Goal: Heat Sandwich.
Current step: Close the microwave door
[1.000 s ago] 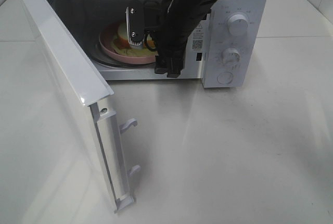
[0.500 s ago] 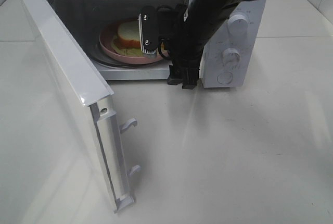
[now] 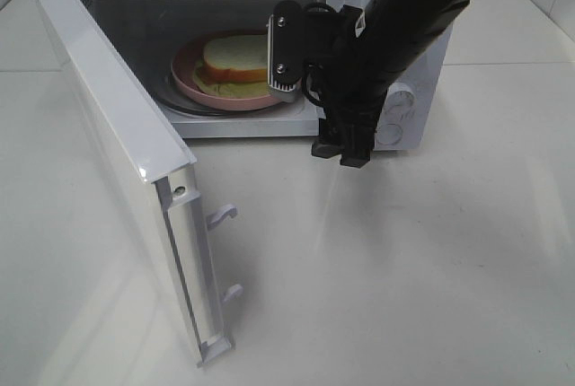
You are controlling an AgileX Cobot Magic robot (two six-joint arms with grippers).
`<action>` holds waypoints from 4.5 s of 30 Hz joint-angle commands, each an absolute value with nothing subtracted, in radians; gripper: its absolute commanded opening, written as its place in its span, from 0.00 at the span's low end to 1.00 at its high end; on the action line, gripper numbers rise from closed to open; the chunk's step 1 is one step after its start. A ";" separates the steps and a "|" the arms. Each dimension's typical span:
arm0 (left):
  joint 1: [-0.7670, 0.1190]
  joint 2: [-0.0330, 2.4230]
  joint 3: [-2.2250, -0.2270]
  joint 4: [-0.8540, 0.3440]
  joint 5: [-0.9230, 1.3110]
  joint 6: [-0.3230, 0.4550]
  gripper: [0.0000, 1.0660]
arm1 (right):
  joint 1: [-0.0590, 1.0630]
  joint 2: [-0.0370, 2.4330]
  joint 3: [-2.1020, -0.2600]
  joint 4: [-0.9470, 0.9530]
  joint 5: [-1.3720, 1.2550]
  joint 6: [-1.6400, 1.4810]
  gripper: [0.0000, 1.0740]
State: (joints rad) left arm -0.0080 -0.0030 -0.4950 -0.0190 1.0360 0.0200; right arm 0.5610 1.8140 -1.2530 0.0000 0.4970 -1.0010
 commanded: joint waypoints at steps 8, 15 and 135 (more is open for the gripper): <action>-0.007 -0.030 -0.493 -0.015 1.028 0.018 0.97 | 0.562 1.662 -1.082 0.000 0.479 -0.869 0.71; -0.007 -0.030 -0.493 -0.015 1.028 0.018 0.97 | 0.562 1.534 -0.976 0.000 0.475 -0.711 0.71; -0.007 -0.030 -0.493 -0.015 1.028 0.018 0.97 | 0.117 -0.030 -0.503 -0.141 1.033 0.059 0.71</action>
